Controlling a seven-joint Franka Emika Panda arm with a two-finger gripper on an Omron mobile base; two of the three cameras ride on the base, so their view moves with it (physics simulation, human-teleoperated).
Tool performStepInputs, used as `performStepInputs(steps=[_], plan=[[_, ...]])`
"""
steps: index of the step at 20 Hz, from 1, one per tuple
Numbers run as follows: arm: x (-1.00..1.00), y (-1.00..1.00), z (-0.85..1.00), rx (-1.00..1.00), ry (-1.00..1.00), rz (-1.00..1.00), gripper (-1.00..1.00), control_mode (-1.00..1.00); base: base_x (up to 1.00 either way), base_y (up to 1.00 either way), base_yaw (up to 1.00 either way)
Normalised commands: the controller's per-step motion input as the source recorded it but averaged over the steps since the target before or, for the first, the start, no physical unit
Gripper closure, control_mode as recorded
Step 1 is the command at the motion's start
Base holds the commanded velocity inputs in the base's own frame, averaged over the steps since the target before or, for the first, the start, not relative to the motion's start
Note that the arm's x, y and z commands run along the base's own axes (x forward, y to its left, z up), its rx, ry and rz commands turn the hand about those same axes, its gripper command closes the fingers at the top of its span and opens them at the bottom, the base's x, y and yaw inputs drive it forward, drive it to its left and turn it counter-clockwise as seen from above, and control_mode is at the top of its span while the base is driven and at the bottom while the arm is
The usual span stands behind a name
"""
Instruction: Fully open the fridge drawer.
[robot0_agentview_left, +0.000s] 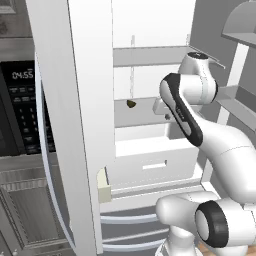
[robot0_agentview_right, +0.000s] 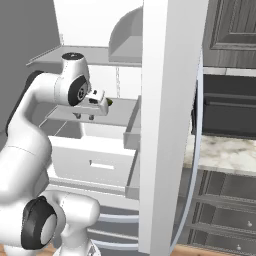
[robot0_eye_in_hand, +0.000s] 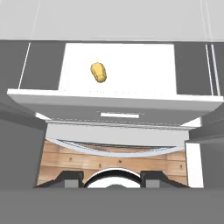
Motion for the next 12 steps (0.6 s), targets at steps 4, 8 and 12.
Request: performStepInputs(steps=[4, 8, 12], plan=[[0.0, 0.0, -0.15, 0.0, 0.0, 0.0, -1.0, -1.0, 0.0, 0.0, 0.0], [0.0, 0.0, -0.31, 0.0, 0.0, 0.0, -1.0, -1.0, 0.0, 0.0, 0.0], [0.0, 0.0, -0.44, 0.0, 0.0, 0.0, -1.0, -1.0, 0.0, 0.0, 0.0]])
